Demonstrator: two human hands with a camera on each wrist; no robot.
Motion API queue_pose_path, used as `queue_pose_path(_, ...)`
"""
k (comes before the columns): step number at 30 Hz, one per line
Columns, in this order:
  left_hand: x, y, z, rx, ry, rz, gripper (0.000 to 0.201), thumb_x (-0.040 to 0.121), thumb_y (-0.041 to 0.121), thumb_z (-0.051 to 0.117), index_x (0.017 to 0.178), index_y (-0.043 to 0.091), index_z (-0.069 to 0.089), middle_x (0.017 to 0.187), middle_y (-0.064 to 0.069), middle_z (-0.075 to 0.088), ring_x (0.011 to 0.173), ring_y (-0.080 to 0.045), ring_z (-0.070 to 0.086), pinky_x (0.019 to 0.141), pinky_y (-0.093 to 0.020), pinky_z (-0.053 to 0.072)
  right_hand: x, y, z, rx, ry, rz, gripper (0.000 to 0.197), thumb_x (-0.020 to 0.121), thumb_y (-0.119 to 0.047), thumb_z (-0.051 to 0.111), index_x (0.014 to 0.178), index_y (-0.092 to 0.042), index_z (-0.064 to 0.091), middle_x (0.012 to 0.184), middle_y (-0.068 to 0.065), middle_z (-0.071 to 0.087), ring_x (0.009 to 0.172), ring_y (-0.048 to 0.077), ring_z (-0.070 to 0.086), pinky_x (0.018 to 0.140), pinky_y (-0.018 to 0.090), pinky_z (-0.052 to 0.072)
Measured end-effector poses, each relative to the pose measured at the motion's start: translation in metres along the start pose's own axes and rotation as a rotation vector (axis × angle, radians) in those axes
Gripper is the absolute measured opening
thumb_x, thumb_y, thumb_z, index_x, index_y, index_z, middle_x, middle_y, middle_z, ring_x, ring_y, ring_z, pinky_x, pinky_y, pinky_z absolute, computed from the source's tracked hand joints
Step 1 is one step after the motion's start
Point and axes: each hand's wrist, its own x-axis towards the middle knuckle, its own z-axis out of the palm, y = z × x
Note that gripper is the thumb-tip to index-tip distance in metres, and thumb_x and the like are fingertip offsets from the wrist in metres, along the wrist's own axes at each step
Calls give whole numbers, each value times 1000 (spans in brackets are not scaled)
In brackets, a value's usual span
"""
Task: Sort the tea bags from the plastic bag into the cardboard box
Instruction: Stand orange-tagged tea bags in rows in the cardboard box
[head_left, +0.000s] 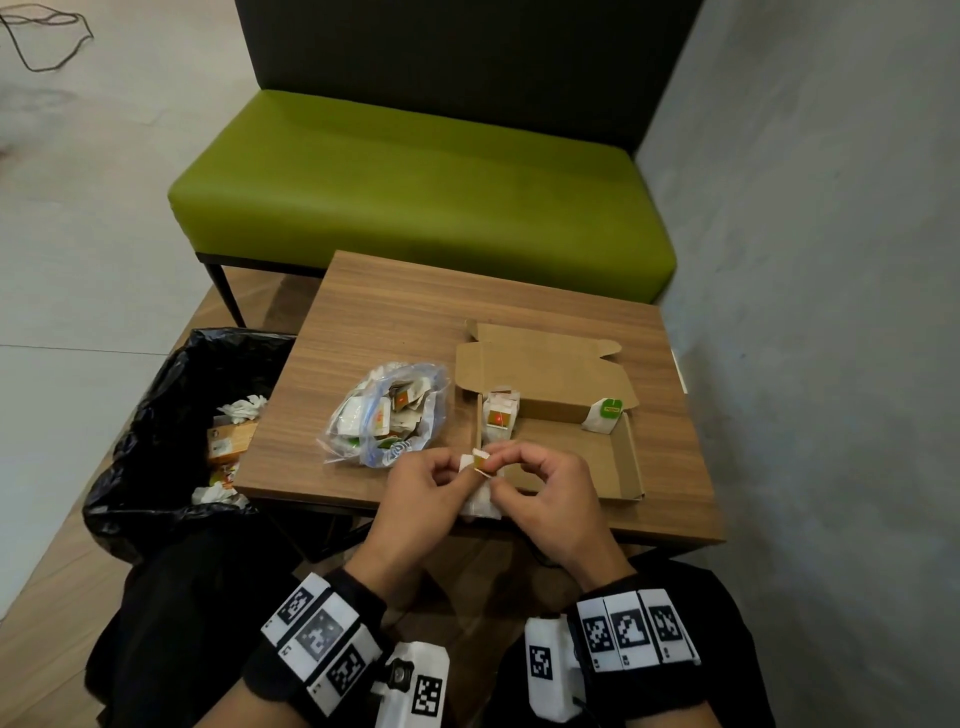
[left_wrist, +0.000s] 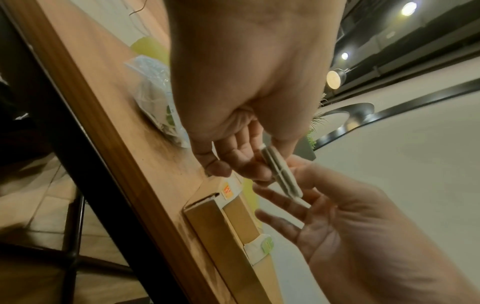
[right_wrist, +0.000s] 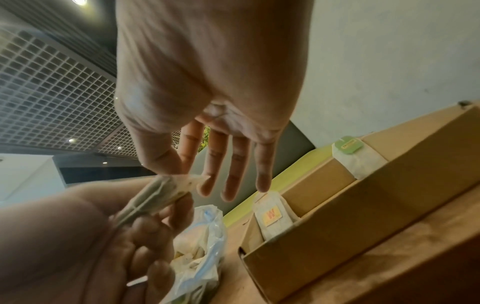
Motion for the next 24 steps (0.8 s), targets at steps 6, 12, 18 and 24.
queue_pose_path(6,-1,3,-1,-39,-41,21,22,98,16,56,91,12,76,78,-5,74,71,-9,66,61,-18,50,2,5,1,-81,55,-50,14,85,-11,74,91,-24,76,93,-12,73,92,2,67,85,21,53)
queue_pose_path(12,2,0,-4,60,-60,139,14,96,15,61,100,16,74,89,0,76,87,-12,72,78,-32,59,10,7,0,121,107,72,27,80,-13,81,99,-27,67,88,-4,72,84,10,69,79,23,57)
queue_pose_path(18,14,-3,-2,114,11,187,14,93,12,64,98,20,75,90,3,76,85,-8,71,80,-33,60,19,13,-4,105,54,212,5,86,-19,76,90,-21,74,84,3,73,76,23,69,71,40,60)
queue_pose_path(24,24,-5,5,139,26,185,18,90,10,69,96,25,75,86,6,77,80,-6,72,77,-31,60,27,22,-7,37,-1,177,3,89,-23,72,91,-23,75,80,1,71,70,13,62,67,38,55)
